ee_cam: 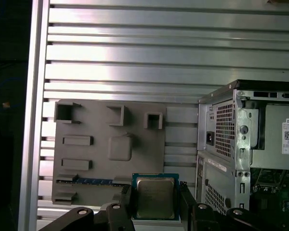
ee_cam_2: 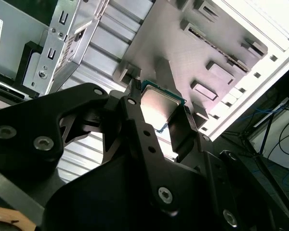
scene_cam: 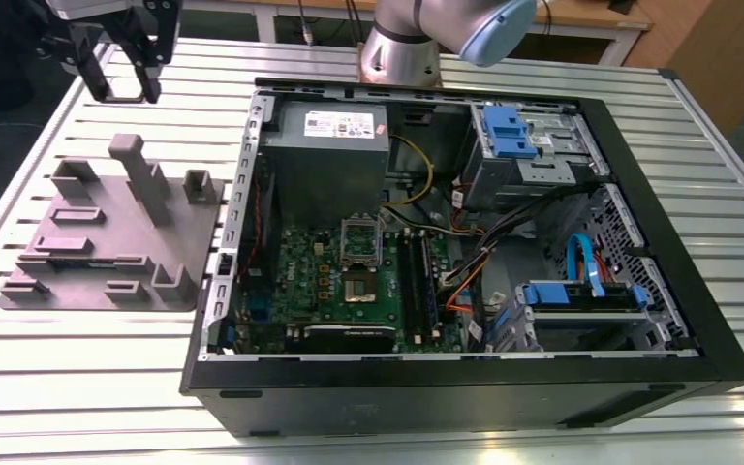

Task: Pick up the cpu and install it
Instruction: 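Pick up the cpu and move it towards the insertion slot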

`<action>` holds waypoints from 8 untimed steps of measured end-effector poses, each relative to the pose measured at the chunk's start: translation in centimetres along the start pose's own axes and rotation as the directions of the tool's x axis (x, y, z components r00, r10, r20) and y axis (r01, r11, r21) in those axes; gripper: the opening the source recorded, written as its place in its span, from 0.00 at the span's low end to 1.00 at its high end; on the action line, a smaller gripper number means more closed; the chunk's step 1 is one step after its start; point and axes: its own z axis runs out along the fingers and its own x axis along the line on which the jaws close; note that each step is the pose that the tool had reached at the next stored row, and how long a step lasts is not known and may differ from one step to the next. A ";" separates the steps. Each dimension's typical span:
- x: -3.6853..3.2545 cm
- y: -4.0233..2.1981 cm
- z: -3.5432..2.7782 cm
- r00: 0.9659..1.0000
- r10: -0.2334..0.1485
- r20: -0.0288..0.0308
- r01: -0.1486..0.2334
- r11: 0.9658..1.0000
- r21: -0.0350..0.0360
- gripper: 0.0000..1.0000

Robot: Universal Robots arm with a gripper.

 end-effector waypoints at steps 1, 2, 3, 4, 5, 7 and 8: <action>-0.03 0.00 0.00 1.000 0.000 0.000 0.000 1.000 0.000 0.47; -0.05 0.00 0.00 1.000 0.000 0.000 0.000 1.000 0.000 0.47; -0.08 0.00 0.00 1.000 0.000 0.000 0.000 1.000 0.000 0.47; -0.10 0.00 0.00 1.000 0.000 0.000 0.000 1.000 0.000 0.47; -0.13 0.00 -0.01 1.000 0.000 0.000 0.000 1.000 0.000 0.47; -0.18 -0.01 0.00 1.000 0.000 0.000 0.000 1.000 0.000 0.47; -0.21 0.00 -0.01 1.000 0.000 0.000 0.000 1.000 0.000 0.47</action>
